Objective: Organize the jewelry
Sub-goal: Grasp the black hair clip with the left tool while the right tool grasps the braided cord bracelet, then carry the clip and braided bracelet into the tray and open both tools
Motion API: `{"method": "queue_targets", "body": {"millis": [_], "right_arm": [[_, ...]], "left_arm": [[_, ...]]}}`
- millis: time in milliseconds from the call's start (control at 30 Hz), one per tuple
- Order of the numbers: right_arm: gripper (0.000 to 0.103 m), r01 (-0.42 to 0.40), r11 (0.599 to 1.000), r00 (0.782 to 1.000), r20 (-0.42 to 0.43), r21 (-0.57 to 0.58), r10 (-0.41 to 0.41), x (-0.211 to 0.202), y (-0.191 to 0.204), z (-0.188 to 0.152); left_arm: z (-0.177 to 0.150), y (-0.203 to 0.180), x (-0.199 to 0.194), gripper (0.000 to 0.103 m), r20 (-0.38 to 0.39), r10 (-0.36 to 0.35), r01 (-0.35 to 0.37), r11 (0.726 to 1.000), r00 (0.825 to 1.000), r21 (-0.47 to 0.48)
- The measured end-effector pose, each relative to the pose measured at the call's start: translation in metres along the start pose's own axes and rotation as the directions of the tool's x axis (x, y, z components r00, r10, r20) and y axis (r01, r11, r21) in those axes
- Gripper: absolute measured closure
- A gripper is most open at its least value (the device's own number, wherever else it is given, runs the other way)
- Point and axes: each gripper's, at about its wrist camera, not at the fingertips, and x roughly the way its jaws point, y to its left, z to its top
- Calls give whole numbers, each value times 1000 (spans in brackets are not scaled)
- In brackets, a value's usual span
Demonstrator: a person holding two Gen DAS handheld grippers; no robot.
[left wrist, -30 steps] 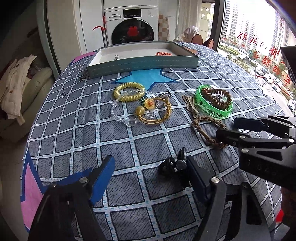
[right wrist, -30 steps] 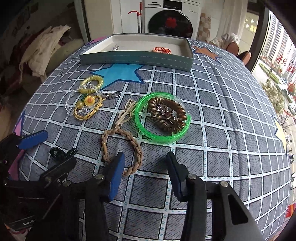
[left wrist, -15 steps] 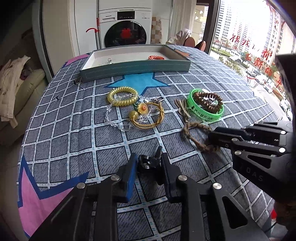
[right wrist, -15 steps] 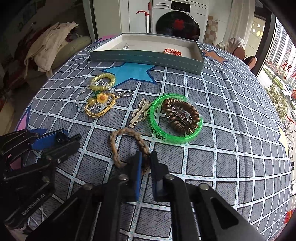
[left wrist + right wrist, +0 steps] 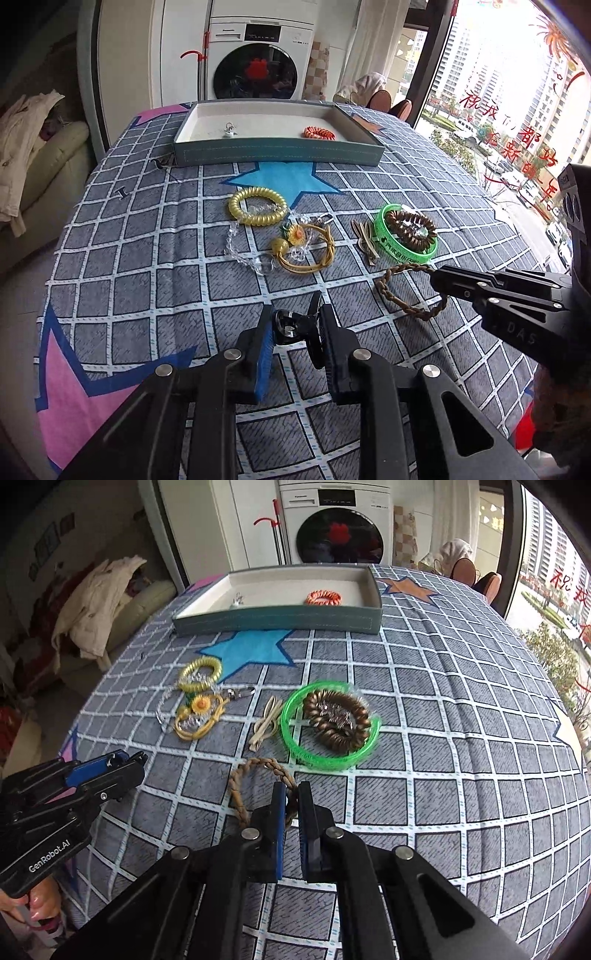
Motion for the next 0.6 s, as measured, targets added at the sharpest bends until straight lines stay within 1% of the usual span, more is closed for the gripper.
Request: {"method": "queue_targets", "body": {"millis": [200, 400, 600], "right_arm": [[96, -41, 999, 999, 36, 23, 40, -13, -4, 14], [96, -73, 996, 994, 79, 44, 70, -23, -10, 40], [96, -79, 996, 990, 123, 52, 72, -22, -14, 73]], "left_arm": [[14, 6, -8, 59, 26, 7, -7, 1000, 1000, -6], [33, 15, -9, 59, 60, 24, -24, 1000, 998, -13], [66, 25, -9, 59, 105, 47, -47, 999, 993, 0]]}}
